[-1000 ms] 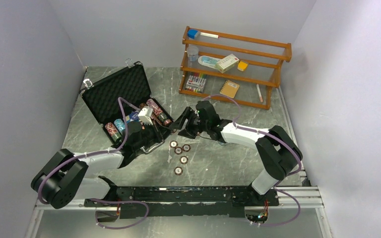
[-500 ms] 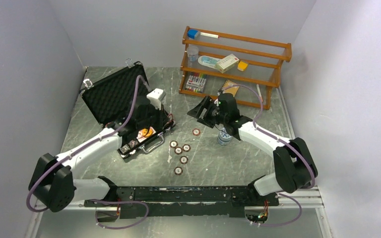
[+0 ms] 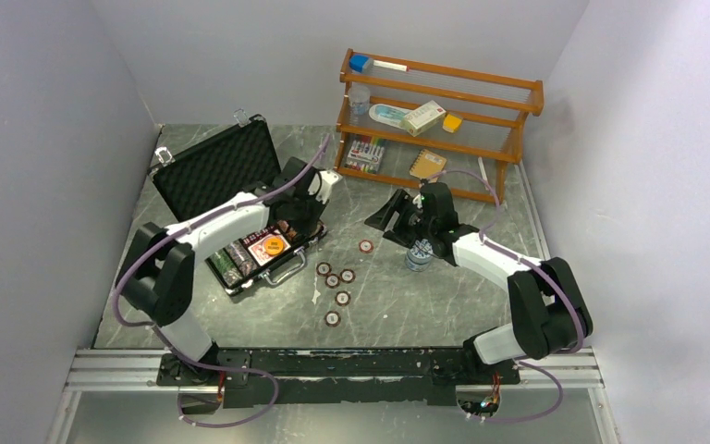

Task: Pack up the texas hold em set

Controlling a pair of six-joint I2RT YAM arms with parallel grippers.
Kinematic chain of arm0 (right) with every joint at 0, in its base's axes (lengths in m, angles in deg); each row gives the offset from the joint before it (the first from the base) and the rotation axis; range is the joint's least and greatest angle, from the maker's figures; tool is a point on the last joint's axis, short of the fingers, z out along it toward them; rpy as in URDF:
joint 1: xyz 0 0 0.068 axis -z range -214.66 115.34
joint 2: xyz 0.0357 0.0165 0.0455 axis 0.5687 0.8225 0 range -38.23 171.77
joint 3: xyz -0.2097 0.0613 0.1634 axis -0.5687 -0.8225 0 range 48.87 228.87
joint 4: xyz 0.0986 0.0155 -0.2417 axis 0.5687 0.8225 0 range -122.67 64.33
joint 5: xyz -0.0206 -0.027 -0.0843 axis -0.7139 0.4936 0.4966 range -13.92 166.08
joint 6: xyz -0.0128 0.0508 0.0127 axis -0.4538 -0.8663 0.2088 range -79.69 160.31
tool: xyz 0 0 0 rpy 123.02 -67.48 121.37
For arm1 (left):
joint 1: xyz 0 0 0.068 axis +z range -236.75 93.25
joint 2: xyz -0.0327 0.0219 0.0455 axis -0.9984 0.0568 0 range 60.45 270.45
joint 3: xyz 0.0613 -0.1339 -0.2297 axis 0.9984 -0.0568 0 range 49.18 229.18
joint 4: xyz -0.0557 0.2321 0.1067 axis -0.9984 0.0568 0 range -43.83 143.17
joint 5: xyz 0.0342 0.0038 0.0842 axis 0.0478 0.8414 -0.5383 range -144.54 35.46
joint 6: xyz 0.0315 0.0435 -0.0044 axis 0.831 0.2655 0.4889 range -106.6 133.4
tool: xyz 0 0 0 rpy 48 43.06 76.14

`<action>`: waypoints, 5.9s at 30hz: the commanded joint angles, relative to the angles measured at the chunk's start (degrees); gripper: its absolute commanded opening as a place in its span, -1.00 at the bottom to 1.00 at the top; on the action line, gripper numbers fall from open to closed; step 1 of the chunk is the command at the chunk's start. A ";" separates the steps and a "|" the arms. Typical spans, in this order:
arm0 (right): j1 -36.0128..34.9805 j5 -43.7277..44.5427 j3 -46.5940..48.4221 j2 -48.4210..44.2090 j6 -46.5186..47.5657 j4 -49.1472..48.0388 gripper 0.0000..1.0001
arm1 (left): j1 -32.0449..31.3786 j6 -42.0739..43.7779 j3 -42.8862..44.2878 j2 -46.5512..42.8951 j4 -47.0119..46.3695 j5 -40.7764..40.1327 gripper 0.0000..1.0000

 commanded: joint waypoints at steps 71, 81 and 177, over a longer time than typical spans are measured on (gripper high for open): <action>-14.06 20.78 45.32 38.92 35.69 53.97 0.18 | -0.27 -11.74 -9.39 -38.70 -9.43 -12.73 0.64; -14.11 17.36 43.56 40.94 36.40 54.33 -0.10 | -0.26 -12.21 -9.61 -38.85 -8.94 -13.22 0.64; -25.07 27.76 40.22 35.48 34.65 46.42 -0.17 | -0.28 -26.24 -17.17 -41.02 -10.24 -30.42 0.81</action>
